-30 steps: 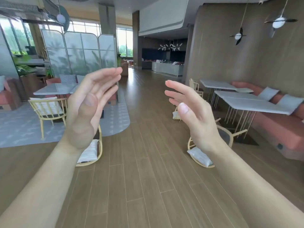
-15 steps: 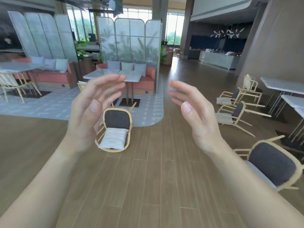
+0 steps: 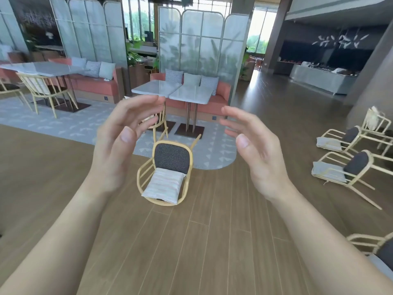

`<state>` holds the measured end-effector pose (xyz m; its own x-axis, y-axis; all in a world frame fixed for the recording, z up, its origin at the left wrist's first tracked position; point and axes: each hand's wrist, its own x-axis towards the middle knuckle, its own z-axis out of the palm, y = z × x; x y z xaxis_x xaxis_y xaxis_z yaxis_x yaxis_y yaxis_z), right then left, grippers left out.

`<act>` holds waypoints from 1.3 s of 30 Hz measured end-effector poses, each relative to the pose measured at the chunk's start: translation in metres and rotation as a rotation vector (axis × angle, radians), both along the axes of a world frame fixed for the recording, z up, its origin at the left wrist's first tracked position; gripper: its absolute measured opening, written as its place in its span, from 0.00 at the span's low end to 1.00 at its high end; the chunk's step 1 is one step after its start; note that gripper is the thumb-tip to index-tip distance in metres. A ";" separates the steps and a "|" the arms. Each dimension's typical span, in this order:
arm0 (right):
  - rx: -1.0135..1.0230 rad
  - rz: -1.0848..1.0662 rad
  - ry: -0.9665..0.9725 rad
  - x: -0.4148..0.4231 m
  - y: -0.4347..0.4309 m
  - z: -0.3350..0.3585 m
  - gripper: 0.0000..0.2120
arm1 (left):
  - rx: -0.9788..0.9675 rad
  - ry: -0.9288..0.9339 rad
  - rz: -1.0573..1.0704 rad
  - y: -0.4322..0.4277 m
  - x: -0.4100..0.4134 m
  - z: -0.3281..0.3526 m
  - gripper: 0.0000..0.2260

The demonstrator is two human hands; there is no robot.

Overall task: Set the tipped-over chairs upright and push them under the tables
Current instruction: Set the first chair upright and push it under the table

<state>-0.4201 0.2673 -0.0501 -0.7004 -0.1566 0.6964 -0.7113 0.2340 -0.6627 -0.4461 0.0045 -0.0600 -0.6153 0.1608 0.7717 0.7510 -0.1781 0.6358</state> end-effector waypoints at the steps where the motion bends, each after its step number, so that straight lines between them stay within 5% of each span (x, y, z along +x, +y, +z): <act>1: -0.004 -0.010 -0.005 -0.021 -0.003 -0.002 0.29 | -0.005 -0.005 0.000 -0.003 -0.022 0.001 0.31; 9: -0.047 -0.005 -0.060 -0.176 -0.026 -0.025 0.38 | -0.046 -0.072 0.002 -0.023 -0.176 -0.018 0.35; 13: -0.065 0.019 -0.087 -0.274 -0.035 -0.042 0.30 | -0.043 -0.069 0.017 -0.030 -0.264 -0.028 0.32; 28: -0.121 0.135 -0.084 -0.621 -0.087 -0.039 0.28 | -0.082 -0.101 0.120 -0.080 -0.581 -0.036 0.33; 39: -0.117 -0.133 -0.227 -0.846 -0.145 -0.108 0.31 | -0.083 -0.170 -0.097 -0.124 -0.867 -0.100 0.34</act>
<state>-1.2657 0.1218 -0.1582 -0.8491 0.0190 0.5278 -0.5104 0.2274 -0.8293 -1.3135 -0.1200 -0.1604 -0.7144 0.2842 0.6395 0.6133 -0.1859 0.7677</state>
